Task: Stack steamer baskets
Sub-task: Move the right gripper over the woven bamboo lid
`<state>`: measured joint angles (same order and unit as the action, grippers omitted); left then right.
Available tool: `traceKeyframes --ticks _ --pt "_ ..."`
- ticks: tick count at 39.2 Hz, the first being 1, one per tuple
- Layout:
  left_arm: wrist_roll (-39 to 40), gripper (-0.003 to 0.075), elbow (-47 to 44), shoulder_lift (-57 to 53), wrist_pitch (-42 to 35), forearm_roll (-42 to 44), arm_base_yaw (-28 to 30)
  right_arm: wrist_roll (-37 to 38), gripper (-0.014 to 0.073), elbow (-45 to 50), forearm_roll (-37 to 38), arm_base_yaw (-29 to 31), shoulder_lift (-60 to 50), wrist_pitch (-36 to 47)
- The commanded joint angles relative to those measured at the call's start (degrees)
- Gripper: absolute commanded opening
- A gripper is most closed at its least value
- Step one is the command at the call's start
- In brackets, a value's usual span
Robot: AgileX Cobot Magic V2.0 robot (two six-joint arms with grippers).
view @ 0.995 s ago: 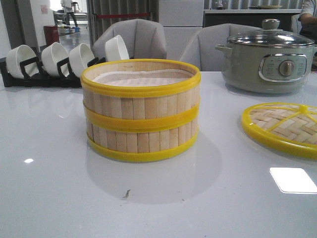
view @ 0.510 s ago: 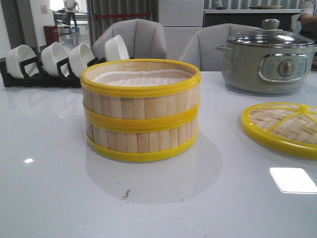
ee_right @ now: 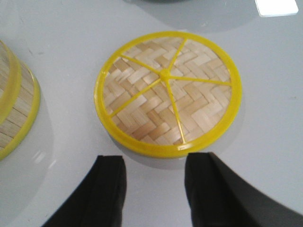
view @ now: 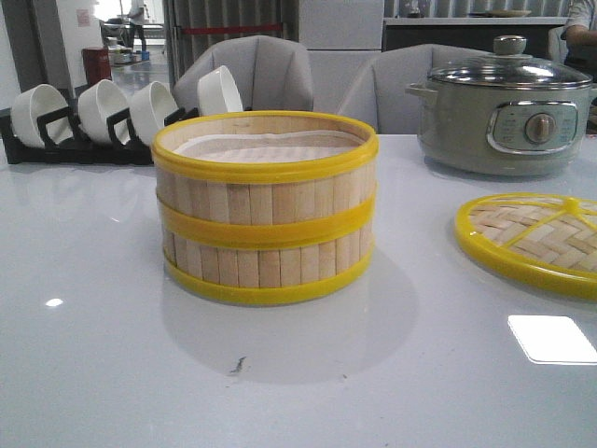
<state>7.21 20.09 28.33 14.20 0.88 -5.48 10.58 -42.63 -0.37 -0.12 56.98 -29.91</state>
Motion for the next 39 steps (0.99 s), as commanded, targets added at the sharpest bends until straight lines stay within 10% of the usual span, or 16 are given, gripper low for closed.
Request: traceKeyframes --ticks 1,39 --pt "0.3 0.0085 1.7 0.1 -5.3 -0.5 0.1 -0.4 0.0415 -2.1 0.4 0.2 0.7 2.3" --pt "0.3 0.0085 1.7 0.1 -5.3 -0.5 0.1 -0.4 0.0415 -14.2 0.4 0.2 20.7 2.2"
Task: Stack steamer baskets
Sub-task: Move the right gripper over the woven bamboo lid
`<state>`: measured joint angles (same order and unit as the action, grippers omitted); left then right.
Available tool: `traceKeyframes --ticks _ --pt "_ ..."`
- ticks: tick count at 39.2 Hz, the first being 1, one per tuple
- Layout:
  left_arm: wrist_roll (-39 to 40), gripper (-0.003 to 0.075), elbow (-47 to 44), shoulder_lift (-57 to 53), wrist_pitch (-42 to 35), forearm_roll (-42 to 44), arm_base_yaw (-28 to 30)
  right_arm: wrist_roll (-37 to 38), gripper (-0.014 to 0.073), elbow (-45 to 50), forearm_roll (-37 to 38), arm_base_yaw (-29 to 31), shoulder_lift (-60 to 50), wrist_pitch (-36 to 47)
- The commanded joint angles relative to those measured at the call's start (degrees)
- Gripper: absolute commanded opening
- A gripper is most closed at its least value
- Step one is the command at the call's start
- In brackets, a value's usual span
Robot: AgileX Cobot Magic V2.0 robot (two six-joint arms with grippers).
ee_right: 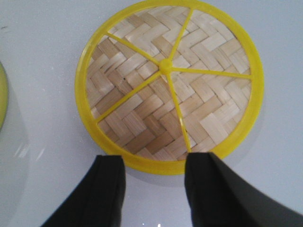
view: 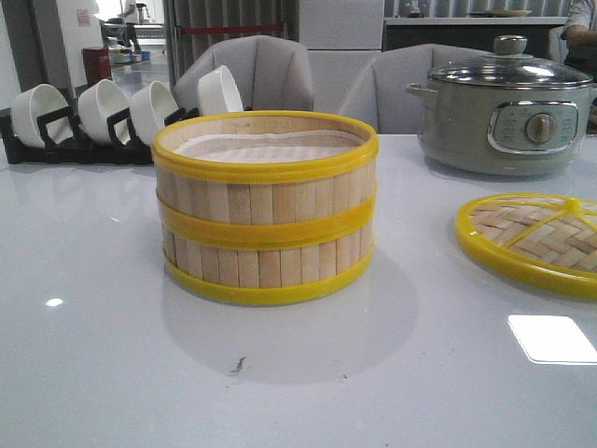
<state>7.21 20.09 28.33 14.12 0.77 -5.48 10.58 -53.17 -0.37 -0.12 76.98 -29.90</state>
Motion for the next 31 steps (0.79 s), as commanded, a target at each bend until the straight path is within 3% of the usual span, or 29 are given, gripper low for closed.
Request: traceKeyframes --ticks 1,12,31 --pt "0.3 0.0085 1.7 0.1 -5.2 -0.4 0.1 -0.4 0.0415 -4.3 0.4 0.2 1.7 2.2" --pt "0.3 0.0085 1.7 0.1 -5.2 -0.4 0.1 -0.4 0.0415 -12.2 1.1 0.2 13.3 1.3" --pt "0.3 0.0085 1.7 0.1 -5.2 -0.4 0.1 -0.6 0.0415 -32.3 7.1 0.3 31.1 -11.4"
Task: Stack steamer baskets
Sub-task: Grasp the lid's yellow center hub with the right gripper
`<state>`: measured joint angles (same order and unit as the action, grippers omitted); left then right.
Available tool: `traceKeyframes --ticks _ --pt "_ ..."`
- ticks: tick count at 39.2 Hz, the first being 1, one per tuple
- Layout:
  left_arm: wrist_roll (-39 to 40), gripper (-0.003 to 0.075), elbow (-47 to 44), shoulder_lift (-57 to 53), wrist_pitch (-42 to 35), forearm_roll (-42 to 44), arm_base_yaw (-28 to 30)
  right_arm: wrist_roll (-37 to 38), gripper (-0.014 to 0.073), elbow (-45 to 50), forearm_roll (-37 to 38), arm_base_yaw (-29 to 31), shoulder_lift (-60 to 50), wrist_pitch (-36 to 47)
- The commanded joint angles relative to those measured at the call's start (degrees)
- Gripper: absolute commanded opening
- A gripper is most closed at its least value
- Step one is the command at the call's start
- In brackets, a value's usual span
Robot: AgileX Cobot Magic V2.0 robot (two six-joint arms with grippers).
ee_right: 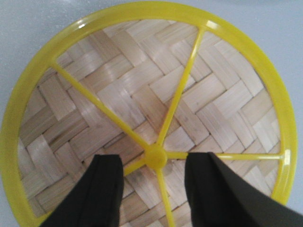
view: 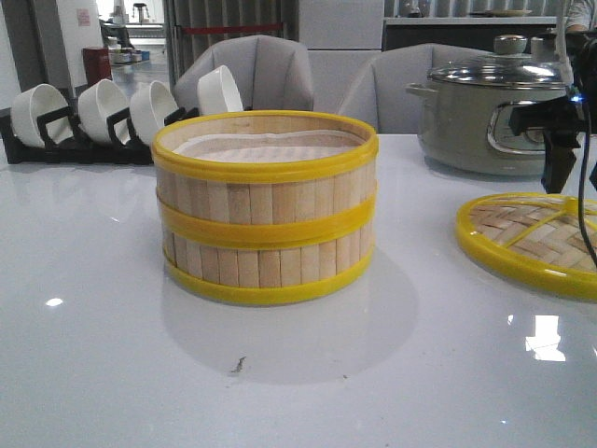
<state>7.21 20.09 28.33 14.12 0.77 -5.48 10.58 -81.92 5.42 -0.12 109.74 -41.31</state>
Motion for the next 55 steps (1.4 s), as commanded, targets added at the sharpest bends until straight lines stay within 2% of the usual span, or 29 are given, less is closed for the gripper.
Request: traceKeyframes --ticks 1,38,42,45,47,48,55 --pt "0.3 0.0085 1.7 0.1 -5.2 -0.4 0.1 -0.6 0.0415 -3.8 1.4 0.3 -1.2 -0.1" --pt "0.3 0.0085 1.7 0.1 -5.2 -0.4 0.1 -0.6 0.0413 -4.1 1.2 0.3 0.9 1.4" --pt "0.3 0.0085 1.7 0.1 -5.2 -0.4 0.1 -0.6 0.0341 -4.1 1.2 0.3 0.9 0.9" --pt "0.3 0.0085 1.7 0.1 -5.2 -0.4 0.1 -0.6 0.0203 -4.1 1.2 0.3 0.9 0.2" --pt "0.3 0.0085 1.7 0.1 -5.2 -0.4 0.1 -0.6 0.0081 -4.1 1.2 0.3 0.9 -0.5" --pt "0.3 0.0085 1.7 0.1 -5.2 -0.4 0.1 -0.6 0.005 -4.1 1.2 0.3 0.9 -0.7" --pt "0.3 0.0085 1.7 0.1 -5.2 -0.4 0.1 -0.6 0.0055 -4.1 1.2 -0.3 0.0 -2.0"
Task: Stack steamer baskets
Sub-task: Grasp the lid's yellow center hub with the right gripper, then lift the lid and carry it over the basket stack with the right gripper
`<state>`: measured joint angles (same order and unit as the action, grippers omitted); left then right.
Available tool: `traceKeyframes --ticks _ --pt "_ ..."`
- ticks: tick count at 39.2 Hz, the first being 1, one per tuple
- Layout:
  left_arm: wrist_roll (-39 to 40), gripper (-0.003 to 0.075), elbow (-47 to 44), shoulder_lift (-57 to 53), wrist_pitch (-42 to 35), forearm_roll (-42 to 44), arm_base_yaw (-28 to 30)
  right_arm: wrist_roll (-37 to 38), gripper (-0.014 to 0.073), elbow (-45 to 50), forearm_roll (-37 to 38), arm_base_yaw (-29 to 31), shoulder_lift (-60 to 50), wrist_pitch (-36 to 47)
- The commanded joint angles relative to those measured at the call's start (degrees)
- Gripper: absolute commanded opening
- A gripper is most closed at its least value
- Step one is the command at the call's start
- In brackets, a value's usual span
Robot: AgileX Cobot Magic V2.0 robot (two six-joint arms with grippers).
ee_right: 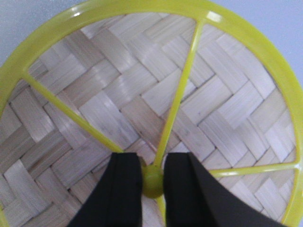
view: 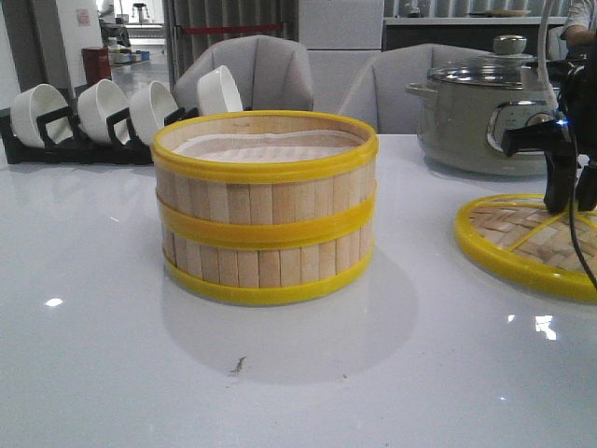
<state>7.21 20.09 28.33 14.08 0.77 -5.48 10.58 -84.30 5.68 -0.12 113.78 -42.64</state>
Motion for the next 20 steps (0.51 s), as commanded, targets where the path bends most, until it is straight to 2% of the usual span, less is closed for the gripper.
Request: traceKeyframes --ticks 1,13,20 --pt "0.3 0.0085 1.7 0.1 -5.2 -0.4 0.1 -0.6 0.0056 -1.7 0.9 -0.6 -4.6 -0.9" --pt "0.3 0.0085 1.7 0.1 -5.2 -0.4 0.1 -0.6 0.0056 -1.9 0.9 -4.5 -13.1 -1.3" --pt "0.3 0.0085 1.7 0.1 -5.2 -0.4 0.1 -0.6 0.0056 -6.2 0.8 -7.7 -17.0 -4.6"
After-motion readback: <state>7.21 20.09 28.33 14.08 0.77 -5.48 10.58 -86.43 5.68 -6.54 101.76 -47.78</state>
